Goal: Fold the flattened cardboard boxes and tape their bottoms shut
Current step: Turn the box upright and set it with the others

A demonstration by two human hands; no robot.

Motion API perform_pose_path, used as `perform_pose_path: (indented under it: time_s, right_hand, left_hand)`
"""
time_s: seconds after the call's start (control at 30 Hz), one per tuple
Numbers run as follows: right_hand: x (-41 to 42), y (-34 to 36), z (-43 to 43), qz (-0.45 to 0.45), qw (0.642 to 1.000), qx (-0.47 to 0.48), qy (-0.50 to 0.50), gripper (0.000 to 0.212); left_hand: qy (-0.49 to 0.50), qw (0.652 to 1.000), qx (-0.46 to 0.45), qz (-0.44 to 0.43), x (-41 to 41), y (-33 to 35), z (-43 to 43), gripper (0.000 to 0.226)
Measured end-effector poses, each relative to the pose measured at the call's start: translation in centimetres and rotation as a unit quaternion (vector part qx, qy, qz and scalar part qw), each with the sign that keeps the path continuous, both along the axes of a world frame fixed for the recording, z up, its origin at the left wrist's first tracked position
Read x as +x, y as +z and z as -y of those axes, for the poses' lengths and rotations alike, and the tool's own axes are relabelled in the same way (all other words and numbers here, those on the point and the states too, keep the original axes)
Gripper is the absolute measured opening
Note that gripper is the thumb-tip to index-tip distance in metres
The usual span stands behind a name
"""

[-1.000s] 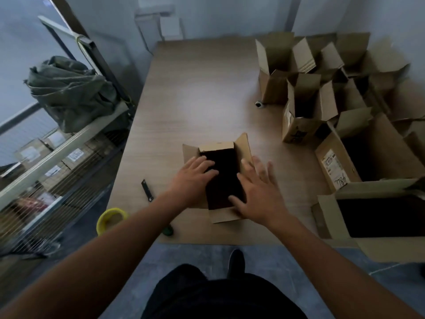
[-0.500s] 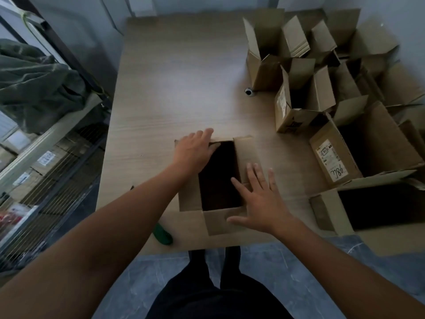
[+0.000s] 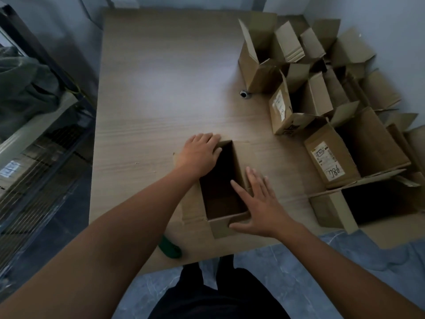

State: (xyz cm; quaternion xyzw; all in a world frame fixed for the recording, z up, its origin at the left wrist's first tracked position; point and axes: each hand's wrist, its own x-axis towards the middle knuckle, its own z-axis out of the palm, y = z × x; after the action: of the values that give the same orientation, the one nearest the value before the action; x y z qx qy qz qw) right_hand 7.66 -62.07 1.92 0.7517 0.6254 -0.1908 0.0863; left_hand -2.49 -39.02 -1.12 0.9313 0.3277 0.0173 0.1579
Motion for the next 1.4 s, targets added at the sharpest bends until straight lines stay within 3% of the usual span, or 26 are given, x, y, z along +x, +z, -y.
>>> perform_pose_path:
  time_s: [0.13,0.3,0.37,0.47,0.57,0.67,0.73,0.8,0.87,0.93,0.97,1.07,1.13,1.23,1.3,1.4]
  right_hand:
    - [0.3,-1.4,0.2,-0.006,1.000,0.021,-0.016,0.116]
    - [0.8,-4.0,1.2,-0.031,0.992,0.121,-0.006,0.080]
    - [0.7,-4.4,1.3,-0.033,0.991,0.131,-0.002,0.075]
    - [0.7,-3.0,1.3,-0.068,0.994,0.087,-0.008,0.089]
    - [1.0,-0.7,1.1,-0.159,0.986,0.023,-0.043,0.096]
    - [1.2,0.3,1.0,-0.193,0.969,0.116,-0.103,0.083]
    - [1.1,0.5,0.6,-0.178,0.957,0.193,-0.126,0.082]
    - [1.1,0.3,-0.2,-0.201,0.952,0.179,-0.144,0.089]
    - [0.9,-0.6,-0.5,-0.213,0.957,0.136,-0.145,0.098]
    - [0.4,-2.1,-0.3,-0.254,0.951,0.110,-0.139,0.104]
    - [0.1,-3.0,-0.1,-0.300,0.938,0.103,-0.143,0.105]
    - [-0.7,-5.1,0.5,-0.421,0.884,0.104,-0.175,0.101]
    - [-0.5,-5.6,0.5,-0.441,0.874,0.102,-0.180,0.096]
    - [-0.2,-5.5,0.4,-0.394,0.898,0.102,-0.166,0.091]
    - [0.0,-4.7,0.6,-0.297,0.935,0.117,-0.157,0.087]
    - [0.3,-2.2,1.9,-0.156,0.960,0.180,-0.146,0.076]
  left_hand:
    - [-0.018,0.999,-0.024,-0.044,0.8,0.6,-0.2,0.042]
    - [0.009,0.999,-0.026,-0.031,1.1,0.3,-0.3,0.030]
    - [0.006,0.998,-0.046,-0.039,1.1,0.6,-0.3,0.030]
    - [-0.004,0.998,-0.025,-0.053,0.6,0.9,0.2,0.040]
    - [0.066,0.996,0.053,0.026,-1.2,2.0,3.3,0.057]
    - [0.169,0.982,0.021,0.086,-3.5,2.8,8.0,0.068]
    - [0.210,0.975,-0.008,0.067,-5.0,2.4,11.0,0.078]
    - [0.243,0.968,-0.046,0.039,-6.0,1.4,13.0,0.084]
    - [0.277,0.954,-0.103,0.046,-6.8,0.3,14.3,0.085]
    - [0.304,0.932,-0.165,0.107,-7.3,-0.4,15.0,0.085]
    - [0.319,0.907,-0.223,0.161,-7.5,-0.6,15.2,0.084]
    - [0.360,0.785,-0.417,0.282,-7.1,-0.7,15.4,0.076]
    - [0.373,0.777,-0.430,0.267,-6.5,-1.1,15.2,0.072]
    - [0.368,0.788,-0.419,0.261,-6.7,-1.0,15.4,0.075]
    - [0.371,0.787,-0.412,0.269,-7.5,-0.5,15.7,0.083]
    - [0.427,0.752,-0.399,0.304,-9.4,0.7,15.5,0.088]
